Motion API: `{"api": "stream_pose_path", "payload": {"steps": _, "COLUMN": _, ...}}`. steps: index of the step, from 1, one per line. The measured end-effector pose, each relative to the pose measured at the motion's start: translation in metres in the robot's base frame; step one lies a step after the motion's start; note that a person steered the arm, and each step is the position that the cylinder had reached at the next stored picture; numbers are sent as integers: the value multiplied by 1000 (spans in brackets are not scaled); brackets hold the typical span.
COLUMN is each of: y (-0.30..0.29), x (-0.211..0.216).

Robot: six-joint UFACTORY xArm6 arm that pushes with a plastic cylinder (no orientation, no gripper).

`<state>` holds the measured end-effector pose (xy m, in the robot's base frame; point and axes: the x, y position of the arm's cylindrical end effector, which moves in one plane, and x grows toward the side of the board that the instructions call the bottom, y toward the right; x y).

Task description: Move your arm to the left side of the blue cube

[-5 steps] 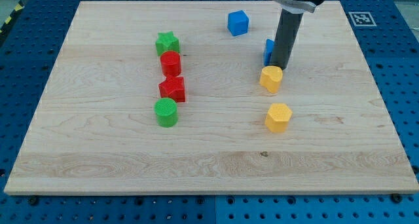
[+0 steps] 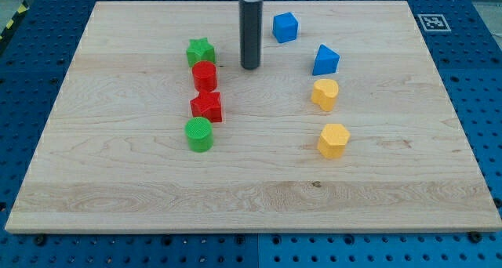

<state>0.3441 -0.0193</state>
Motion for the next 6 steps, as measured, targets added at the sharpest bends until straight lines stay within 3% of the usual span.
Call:
{"api": "stream_pose_path", "payload": {"steps": 2, "y": -17, "x": -62}}
{"api": "stream_pose_path", "payload": {"steps": 6, "y": 37, "x": -81}}
